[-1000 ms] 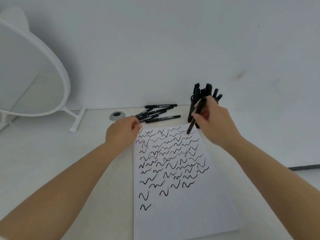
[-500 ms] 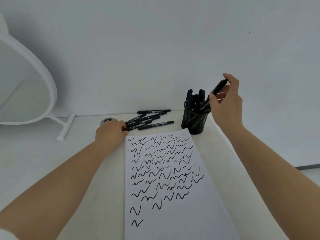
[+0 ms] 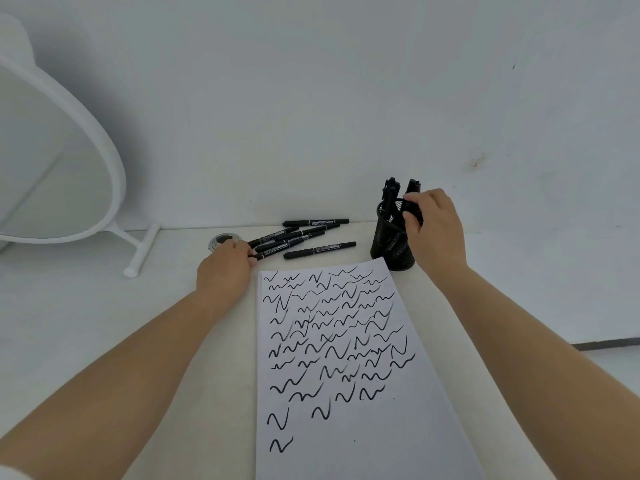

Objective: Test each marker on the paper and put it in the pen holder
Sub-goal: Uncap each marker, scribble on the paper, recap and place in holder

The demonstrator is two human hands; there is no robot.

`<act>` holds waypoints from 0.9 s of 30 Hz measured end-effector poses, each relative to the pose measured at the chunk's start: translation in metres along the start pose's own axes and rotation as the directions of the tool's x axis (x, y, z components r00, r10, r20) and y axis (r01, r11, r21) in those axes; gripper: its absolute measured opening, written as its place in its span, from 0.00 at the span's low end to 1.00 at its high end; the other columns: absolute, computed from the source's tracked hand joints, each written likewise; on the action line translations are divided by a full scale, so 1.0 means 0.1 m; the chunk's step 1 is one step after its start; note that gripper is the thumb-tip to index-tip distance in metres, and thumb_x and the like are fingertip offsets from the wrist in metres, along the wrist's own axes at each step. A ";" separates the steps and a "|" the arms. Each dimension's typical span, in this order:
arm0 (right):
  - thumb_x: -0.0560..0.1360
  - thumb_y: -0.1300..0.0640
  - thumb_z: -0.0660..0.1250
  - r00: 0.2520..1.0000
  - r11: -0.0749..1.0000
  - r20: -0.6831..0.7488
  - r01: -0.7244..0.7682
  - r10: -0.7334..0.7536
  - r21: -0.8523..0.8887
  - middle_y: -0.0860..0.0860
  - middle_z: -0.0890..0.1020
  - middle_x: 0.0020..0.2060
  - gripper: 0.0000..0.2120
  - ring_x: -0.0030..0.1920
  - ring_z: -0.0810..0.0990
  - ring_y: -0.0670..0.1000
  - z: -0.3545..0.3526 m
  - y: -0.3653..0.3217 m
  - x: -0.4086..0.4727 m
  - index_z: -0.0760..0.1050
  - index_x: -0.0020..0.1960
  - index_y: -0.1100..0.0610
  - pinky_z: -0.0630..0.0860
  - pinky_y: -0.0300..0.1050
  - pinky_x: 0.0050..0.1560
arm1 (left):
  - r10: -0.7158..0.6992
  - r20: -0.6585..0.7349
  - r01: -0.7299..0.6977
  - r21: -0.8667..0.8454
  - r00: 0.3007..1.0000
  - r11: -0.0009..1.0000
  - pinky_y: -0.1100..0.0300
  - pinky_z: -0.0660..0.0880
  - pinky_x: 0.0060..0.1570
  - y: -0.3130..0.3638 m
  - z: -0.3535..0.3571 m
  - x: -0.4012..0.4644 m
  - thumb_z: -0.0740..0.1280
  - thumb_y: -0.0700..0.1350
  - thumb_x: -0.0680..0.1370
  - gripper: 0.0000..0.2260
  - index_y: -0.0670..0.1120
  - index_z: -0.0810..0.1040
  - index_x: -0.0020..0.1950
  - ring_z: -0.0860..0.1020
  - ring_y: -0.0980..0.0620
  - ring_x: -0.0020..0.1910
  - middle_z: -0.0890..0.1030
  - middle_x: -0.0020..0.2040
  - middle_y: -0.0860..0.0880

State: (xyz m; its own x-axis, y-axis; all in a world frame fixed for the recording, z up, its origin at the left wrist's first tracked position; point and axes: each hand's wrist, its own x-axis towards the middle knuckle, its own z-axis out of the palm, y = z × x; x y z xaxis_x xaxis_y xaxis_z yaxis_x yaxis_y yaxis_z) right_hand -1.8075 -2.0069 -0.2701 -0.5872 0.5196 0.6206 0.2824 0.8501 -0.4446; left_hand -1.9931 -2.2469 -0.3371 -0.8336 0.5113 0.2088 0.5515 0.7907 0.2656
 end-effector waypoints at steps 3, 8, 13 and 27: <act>0.75 0.65 0.63 1.000 0.999 0.017 0.020 -0.020 -0.046 0.60 0.75 0.54 0.16 0.55 0.71 0.60 0.00 0.00 -0.03 0.72 0.62 0.62 0.65 0.43 0.53 | -0.015 -0.037 0.014 -0.034 0.999 0.999 0.54 0.69 0.42 -0.01 -0.04 -0.01 0.56 0.46 0.80 0.10 0.43 0.73 0.56 0.74 0.44 0.50 0.75 0.55 0.44; 0.73 0.61 0.65 0.999 0.983 -0.029 0.035 -0.041 -0.182 0.59 0.74 0.59 0.22 0.57 0.68 0.62 -0.06 -0.14 -0.05 0.69 0.66 0.61 0.66 0.51 0.55 | -0.013 -0.068 0.003 -0.138 0.998 0.990 0.54 0.68 0.44 0.05 -0.20 -0.06 0.57 0.46 0.80 0.10 0.44 0.73 0.56 0.72 0.44 0.56 0.75 0.55 0.44; 0.73 0.61 0.63 0.982 0.965 -0.162 0.131 -0.095 0.225 0.51 0.79 0.47 0.09 0.47 0.73 0.49 -0.19 -0.59 -0.30 0.78 0.51 0.56 0.70 0.44 0.50 | -0.078 -0.076 0.026 -0.530 0.994 0.847 0.59 0.66 0.44 0.32 -0.39 -0.35 0.59 0.45 0.79 0.06 0.46 0.74 0.51 0.74 0.51 0.46 0.77 0.45 0.51; 0.77 0.50 0.59 0.834 0.539 0.484 -0.545 0.265 0.643 0.43 0.73 0.24 0.10 0.25 0.68 0.42 -0.13 -1.28 -1.29 0.77 0.44 0.52 0.65 0.34 0.27 | 0.293 -0.001 -0.247 -0.542 0.956 0.804 0.61 0.71 0.36 0.57 -0.58 -1.53 0.58 0.48 0.79 0.06 0.52 0.74 0.47 0.75 0.58 0.35 0.76 0.33 0.56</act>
State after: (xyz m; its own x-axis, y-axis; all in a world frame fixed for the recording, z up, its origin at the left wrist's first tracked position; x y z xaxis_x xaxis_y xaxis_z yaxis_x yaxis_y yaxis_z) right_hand -1.7584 -2.1817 -0.2848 -0.7818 0.6174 0.0869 -0.0158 0.1197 -0.9927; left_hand -1.8323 -2.2996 -0.2991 -0.6355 0.7201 0.2787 0.6649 0.3268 0.6716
